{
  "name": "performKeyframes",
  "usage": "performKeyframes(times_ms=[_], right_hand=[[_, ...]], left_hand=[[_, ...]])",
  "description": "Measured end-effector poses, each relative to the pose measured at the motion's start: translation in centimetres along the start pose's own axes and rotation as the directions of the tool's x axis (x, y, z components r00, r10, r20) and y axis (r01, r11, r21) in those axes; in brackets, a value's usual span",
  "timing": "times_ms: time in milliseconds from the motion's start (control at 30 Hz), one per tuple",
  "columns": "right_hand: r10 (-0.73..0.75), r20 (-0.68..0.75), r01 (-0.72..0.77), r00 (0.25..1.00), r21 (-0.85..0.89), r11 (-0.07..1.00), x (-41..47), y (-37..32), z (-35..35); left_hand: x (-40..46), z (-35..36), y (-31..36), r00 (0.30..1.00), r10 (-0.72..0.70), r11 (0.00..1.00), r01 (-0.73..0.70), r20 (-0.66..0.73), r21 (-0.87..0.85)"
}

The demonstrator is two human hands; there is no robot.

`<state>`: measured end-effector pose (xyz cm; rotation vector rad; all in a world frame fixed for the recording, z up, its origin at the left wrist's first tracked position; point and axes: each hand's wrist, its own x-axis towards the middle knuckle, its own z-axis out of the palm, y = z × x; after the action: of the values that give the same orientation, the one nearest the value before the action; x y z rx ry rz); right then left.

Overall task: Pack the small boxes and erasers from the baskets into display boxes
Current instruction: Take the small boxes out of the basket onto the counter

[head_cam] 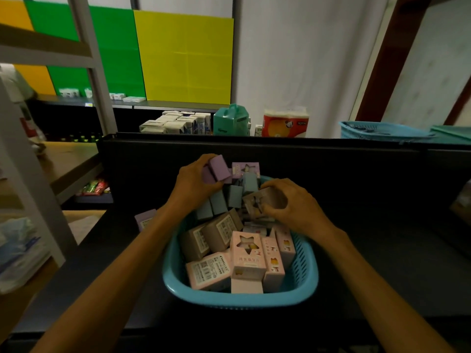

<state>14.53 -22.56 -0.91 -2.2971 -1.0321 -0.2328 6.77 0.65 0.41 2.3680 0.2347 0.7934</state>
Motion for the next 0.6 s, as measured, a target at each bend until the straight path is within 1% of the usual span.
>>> performKeyframes(times_ms=[100, 233, 433, 600], right_hand=[[-0.012, -0.057, 0.017, 0.998, 0.092, 0.996, -0.6, 0.1, -0.8], [0.025, -0.169, 0.016, 0.985, 0.237, 0.971, -2.0, 0.5, -2.6], [0.123, -0.270, 0.006, 0.955, 0.433, 0.901, -6.2, 2.2, -6.0], [0.221, -0.318, -0.044, 0.922, 0.481, 0.876, -10.2, 5.0, -8.9]], left_hand=[[-0.6, -1.1, 0.7, 0.997, 0.036, 0.998, -0.039, -0.075, -0.044], [-1.5, -2.5, 2.1, 0.981, 0.107, 0.988, -0.122, -0.161, -0.089], [-3.6, -1.6, 6.7, 0.957, 0.268, 0.942, -0.284, -0.110, -0.179], [-4.7, 0.1, 12.2, 0.930, 0.355, 0.908, -0.367, -0.095, -0.203]])
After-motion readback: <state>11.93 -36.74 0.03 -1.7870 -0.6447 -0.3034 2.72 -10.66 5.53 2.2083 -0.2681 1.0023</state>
